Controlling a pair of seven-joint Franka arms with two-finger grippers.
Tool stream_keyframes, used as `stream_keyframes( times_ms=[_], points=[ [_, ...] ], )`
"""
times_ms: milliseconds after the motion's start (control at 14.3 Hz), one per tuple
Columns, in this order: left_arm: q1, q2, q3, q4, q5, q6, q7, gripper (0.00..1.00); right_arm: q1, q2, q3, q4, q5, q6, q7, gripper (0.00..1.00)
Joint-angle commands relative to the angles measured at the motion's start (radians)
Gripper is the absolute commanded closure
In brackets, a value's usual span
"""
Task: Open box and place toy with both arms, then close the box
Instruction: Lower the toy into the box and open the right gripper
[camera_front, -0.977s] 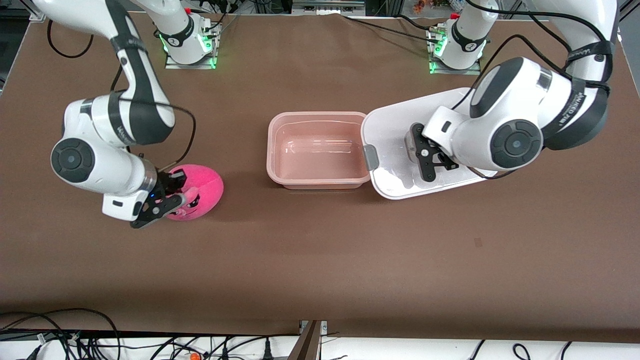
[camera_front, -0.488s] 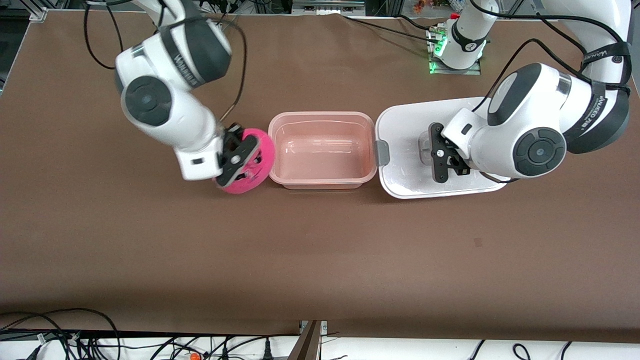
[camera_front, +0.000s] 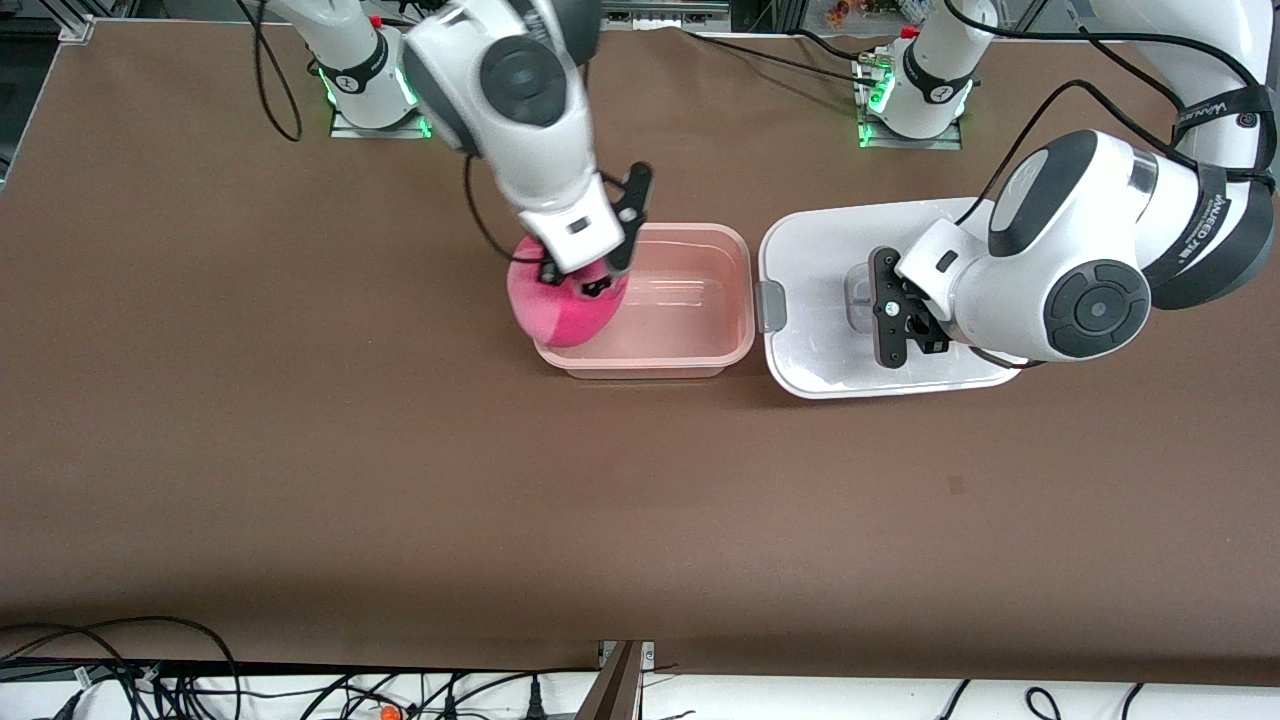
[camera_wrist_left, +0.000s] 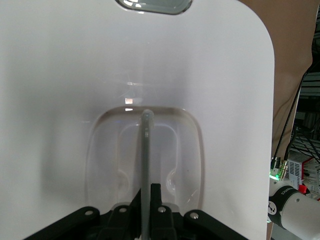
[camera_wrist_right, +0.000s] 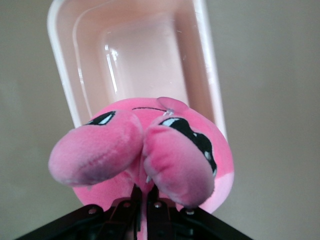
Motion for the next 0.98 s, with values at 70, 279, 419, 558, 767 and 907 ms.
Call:
stream_keyframes(
  times_ms=[70, 279, 419, 558, 767, 907],
  points=[
    [0.002, -0.004, -0.004, 0.009, 0.014, -0.016, 0.028, 1.00, 0.062, 0.050, -0.008, 0.050, -0.073, -0.024, 0.003, 1.00],
    [0.002, -0.004, -0.004, 0.009, 0.014, -0.016, 0.028, 1.00, 0.068, 0.070, -0.010, 0.052, -0.092, -0.012, 0.005, 1.00],
    [0.002, -0.004, -0.004, 0.009, 0.011, -0.016, 0.028, 1.00, 0.070, 0.085, -0.010, 0.056, -0.097, 0.002, 0.016, 1.00],
    [0.002, -0.004, -0.005, 0.009, 0.010, -0.016, 0.028, 1.00, 0.072, 0.121, -0.010, 0.069, -0.101, 0.021, 0.032, 1.00],
    [0.002, -0.004, -0.004, 0.009, 0.008, -0.016, 0.028, 1.00, 0.091, 0.171, -0.010, 0.073, -0.150, 0.054, 0.069, 1.00],
    [0.002, -0.004, -0.004, 0.009, 0.007, -0.016, 0.028, 1.00, 0.099, 0.200, -0.010, 0.073, -0.173, 0.059, 0.091, 1.00]
  ],
)
